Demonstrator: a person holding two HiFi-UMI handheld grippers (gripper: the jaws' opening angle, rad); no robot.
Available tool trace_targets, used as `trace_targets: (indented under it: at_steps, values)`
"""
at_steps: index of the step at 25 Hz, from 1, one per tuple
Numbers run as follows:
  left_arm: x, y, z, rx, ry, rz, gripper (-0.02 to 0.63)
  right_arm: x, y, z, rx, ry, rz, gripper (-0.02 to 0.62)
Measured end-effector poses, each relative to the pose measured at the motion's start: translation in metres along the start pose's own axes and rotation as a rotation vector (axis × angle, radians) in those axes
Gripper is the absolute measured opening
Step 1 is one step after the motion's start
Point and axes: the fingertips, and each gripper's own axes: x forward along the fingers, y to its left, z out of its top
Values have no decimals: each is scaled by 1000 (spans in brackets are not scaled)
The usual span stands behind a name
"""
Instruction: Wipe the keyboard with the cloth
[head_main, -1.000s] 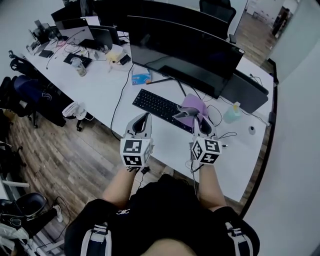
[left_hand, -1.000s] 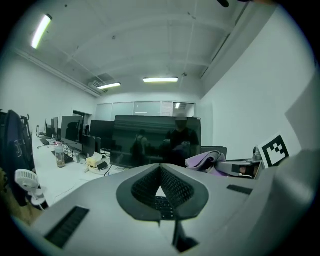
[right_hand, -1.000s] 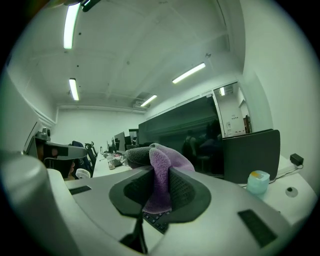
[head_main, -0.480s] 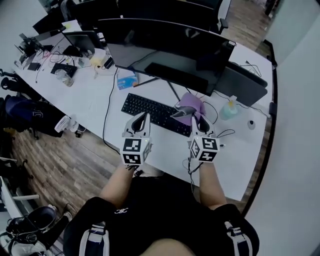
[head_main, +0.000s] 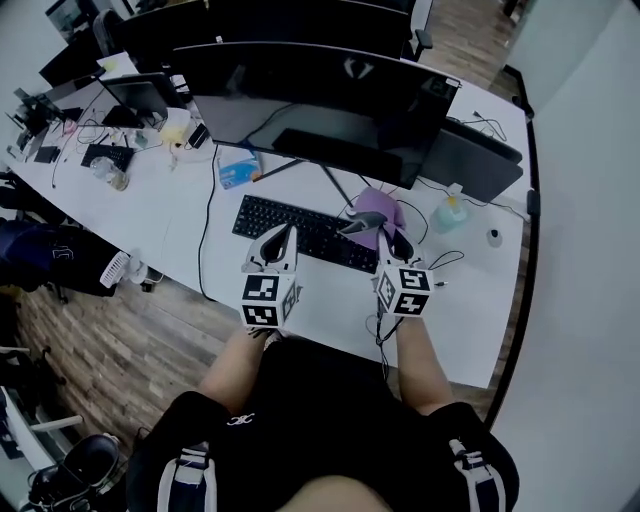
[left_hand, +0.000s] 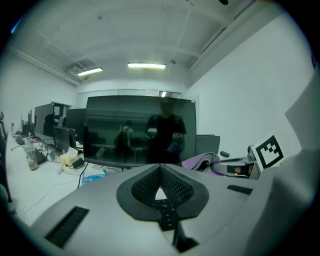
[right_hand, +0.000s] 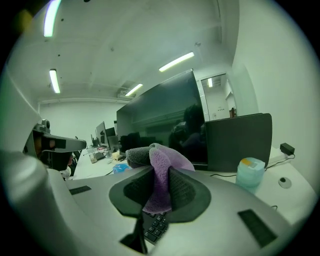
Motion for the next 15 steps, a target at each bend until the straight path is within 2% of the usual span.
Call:
trace_targets:
  at_steps: [9,15]
  values:
    - [-19,53,7,-3,-28,-83,12,22,25,-19,-32,62,-109,91]
    - [-27,80,-1,-6,-24,-115,12,41,29,-46,-45,121,-159,91]
